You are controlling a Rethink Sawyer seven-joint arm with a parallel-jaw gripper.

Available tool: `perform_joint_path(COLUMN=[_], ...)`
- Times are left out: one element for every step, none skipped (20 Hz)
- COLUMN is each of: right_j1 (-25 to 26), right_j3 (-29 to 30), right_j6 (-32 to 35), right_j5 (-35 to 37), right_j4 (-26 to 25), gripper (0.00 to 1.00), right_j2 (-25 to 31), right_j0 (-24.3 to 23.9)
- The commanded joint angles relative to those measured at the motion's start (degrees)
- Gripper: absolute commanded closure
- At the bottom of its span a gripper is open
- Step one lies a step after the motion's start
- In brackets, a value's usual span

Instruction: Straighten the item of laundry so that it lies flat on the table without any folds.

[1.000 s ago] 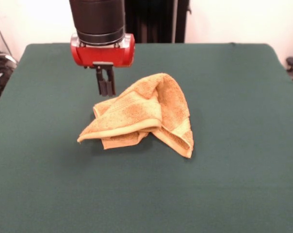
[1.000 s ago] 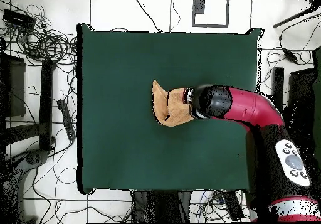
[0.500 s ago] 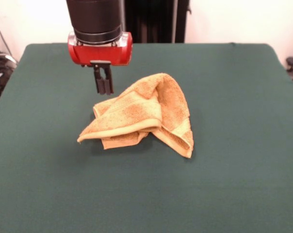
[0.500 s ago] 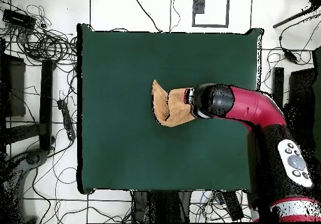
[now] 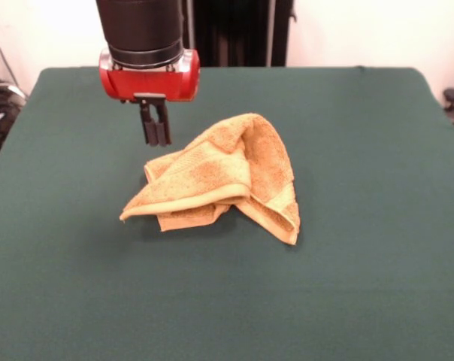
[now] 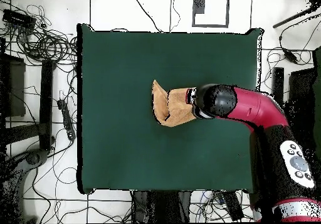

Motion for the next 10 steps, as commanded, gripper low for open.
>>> perform_joint_path(right_j1=[0.8,1.0,1.2,1.3,1.3,1.3,1.0,0.5,0.4,0.5], right_j3=[2.2,2.0,1.5,1.3,1.4,1.1,1.6,3.0,3.7,3.6], right_j6=[-2.2,-2.4,-2.8,-2.8,-2.6,-2.8,-3.0,-2.5,-2.3,-2.4], right_j5=[1.3,2.0,3.2,3.4,3.4,4.0,1.8,-1.4,-2.4,-2.2], right_j4=[0.2,0.3,0.1,0.1,0.2,0.2,-0.4,-0.5,-0.3,-0.4], gripper=[1.00,1.00,1.00,1.00,1.00,1.00,1.00,1.00,1.00,1.00], right_j2=[5.7,5.6,5.4,5.4,5.4,5.4,5.6,6.1,6.4,6.4], right_j0=[0.6,0.5,0.7,0.8,0.8,0.9,0.7,0.1,-0.3,-0.3])
